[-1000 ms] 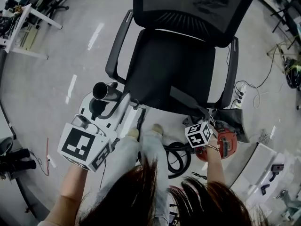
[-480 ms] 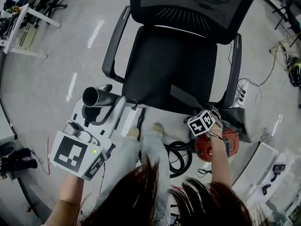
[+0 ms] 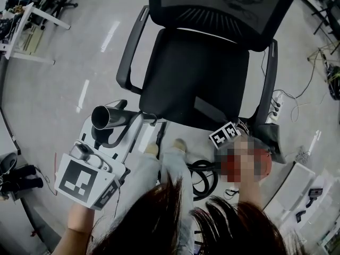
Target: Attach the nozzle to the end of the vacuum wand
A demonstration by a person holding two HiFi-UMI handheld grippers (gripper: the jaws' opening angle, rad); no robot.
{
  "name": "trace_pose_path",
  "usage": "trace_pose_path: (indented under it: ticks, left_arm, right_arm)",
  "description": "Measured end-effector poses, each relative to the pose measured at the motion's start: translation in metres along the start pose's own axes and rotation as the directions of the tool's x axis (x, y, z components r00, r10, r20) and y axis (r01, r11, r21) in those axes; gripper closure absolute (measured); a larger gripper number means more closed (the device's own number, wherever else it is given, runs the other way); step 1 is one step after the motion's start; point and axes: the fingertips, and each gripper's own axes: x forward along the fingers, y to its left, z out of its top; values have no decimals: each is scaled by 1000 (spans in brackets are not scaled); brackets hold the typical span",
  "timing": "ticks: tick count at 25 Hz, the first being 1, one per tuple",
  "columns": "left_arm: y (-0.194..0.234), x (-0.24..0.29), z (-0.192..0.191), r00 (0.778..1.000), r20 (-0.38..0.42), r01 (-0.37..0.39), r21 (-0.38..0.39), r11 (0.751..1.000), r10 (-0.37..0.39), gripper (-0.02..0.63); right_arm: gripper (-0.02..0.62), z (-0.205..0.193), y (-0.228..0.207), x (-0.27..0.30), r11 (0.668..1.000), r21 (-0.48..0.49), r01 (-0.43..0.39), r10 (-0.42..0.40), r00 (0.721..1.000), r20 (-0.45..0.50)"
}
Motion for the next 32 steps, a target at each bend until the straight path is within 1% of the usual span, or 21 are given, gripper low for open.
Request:
trace_pose_path:
  ticks: [4, 6, 11, 14, 16, 19, 21, 23, 26, 29, 32]
  left_arm:
    - [-1, 1, 0, 1000, 1, 1, -8, 1000, -1, 447]
    - [-2, 1, -1, 1000, -3, 12, -12, 1000, -12, 447]
    - [0, 2, -4, 1000, -17, 7, -7, 1000, -7, 446]
    - [1, 4, -4, 1000, -12, 4, -9, 1000, -4, 446]
    - [1, 3, -2, 1000, -7, 2, -14, 1000, -2, 446]
    - [-1, 0, -5, 999, -25, 35, -18, 999, -36, 446]
    - [-2, -2, -6, 998, -34, 47, -21, 999, -48, 446]
    - [-1, -2, -6, 999, -29, 41, -22, 999, -42, 446]
    - [-2, -2, -5, 999, -21, 47, -17, 999, -48, 446]
    - [2, -1, -1, 1000, -5, 22, 2, 1000, -22, 446]
    - [1, -2, 0, 1000, 0, 28, 12, 1000, -28, 448]
  right_arm:
    - [403, -7, 4, 14, 999, -32, -11, 9, 998, -58]
    - [405, -7, 4, 16, 1000, -22, -18, 17, 998, -69]
    - [405, -6, 5, 22, 1000, -7, -31, 30, 995, -97]
    - [409, -5, 4, 24, 998, -53, -23, 16, 991, -132]
    - [414, -4, 5, 23, 997, -73, -19, 9, 991, -133]
    - [416, -6, 8, 16, 998, -61, -7, 0, 993, -117]
    - [416, -8, 12, 13, 1000, -24, -16, 14, 994, -107]
    - [416, -11, 21, 10, 999, 27, -43, 45, 995, -93]
    - [416, -16, 37, 4, 990, 118, -83, 90, 994, -59]
    - [416, -20, 52, -4, 967, 226, -121, 128, 992, -17]
    - [416, -22, 62, -12, 938, 314, -146, 148, 989, 17]
